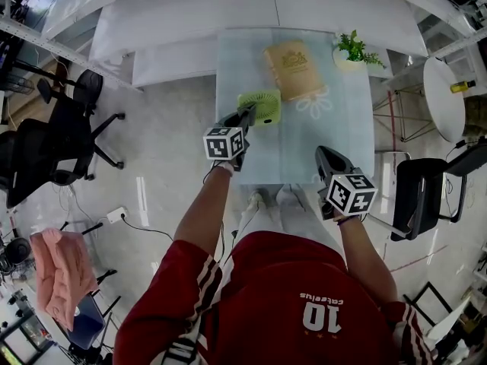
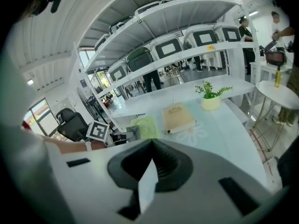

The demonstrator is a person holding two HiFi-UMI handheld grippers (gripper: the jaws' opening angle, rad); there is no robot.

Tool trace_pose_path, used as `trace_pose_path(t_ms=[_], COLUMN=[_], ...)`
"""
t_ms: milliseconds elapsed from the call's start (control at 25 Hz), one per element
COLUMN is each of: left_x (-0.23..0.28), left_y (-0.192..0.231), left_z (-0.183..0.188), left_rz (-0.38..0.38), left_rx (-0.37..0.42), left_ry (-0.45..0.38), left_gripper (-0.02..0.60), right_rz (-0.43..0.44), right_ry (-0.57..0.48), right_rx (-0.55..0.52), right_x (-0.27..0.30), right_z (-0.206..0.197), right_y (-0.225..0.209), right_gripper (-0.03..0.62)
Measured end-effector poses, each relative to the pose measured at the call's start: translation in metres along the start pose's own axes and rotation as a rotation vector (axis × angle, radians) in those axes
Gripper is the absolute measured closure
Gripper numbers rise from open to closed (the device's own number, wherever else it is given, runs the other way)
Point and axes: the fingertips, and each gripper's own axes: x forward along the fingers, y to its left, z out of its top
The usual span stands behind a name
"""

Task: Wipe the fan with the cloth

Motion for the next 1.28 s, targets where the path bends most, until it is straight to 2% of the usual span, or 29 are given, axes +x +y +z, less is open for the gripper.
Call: trace_pose_path(t_ms=[560,920,1280], left_x=[-0.041,-0.063,-0.064], left_y=[0.030,0.025,0.004], left_z=[-0.002,-0.005,-0.016], left_rz=[0.054,0.047,0.030], left_rx=[-0.037,-0.024,-0.011], left_ry=[-0.034,-0.037,-0.021], left_gripper=[0.555,0.555,0.555], right_rz=[-0.008,0.013,0.025], right_ry=[-0.002,-0.012,-0.016], right_rx=[-0.037,-0.056,-0.047], right_x=[-0.003,-0.001,0.004], right_z=[-0.011,-0.017,-0.021], right_y=[0.026,0.050,0.048], right_gripper=[0.589,0.589,0.589])
